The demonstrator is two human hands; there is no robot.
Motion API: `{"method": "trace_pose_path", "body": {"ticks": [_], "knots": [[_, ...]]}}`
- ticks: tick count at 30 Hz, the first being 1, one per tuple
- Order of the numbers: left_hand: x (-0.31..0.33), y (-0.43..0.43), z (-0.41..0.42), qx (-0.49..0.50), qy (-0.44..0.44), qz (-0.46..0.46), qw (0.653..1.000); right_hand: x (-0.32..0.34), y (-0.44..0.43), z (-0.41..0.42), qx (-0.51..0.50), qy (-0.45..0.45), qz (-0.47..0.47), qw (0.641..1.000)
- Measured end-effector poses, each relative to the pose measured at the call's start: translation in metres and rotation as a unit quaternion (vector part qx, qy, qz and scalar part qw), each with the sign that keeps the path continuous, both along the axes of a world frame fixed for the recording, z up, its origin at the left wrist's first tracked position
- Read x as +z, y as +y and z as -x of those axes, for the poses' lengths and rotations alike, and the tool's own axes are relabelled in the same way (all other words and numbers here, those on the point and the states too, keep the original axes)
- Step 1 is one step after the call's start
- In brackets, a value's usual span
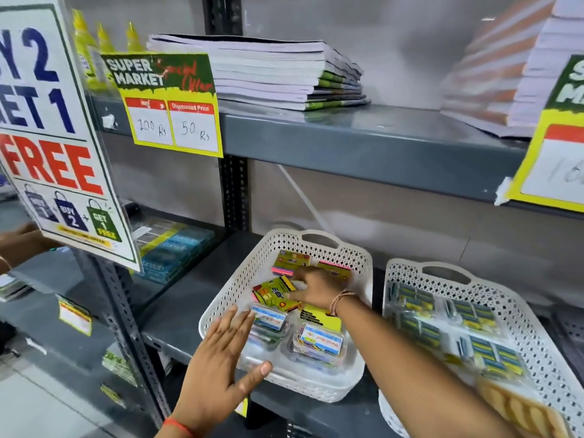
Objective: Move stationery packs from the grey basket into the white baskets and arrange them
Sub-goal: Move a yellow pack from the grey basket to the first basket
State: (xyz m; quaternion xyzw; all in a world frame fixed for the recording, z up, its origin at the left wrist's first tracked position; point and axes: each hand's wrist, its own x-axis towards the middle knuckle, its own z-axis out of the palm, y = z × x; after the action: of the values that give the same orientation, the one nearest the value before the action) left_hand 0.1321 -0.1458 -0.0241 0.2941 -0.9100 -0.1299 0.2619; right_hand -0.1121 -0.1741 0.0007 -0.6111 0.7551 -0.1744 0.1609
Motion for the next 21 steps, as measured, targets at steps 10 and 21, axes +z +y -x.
{"method": "trace_pose_path", "body": {"ticks": [10,21], "knots": [[-0.001,-0.002,0.0,-0.015,-0.001,0.008,1.0,-0.016,-0.048,-0.031,-0.022,0.099,-0.11,0.989],[-0.002,-0.001,0.0,-0.006,-0.015,0.006,1.0,-0.009,-0.051,-0.027,0.036,0.055,-0.122,0.99]]}}
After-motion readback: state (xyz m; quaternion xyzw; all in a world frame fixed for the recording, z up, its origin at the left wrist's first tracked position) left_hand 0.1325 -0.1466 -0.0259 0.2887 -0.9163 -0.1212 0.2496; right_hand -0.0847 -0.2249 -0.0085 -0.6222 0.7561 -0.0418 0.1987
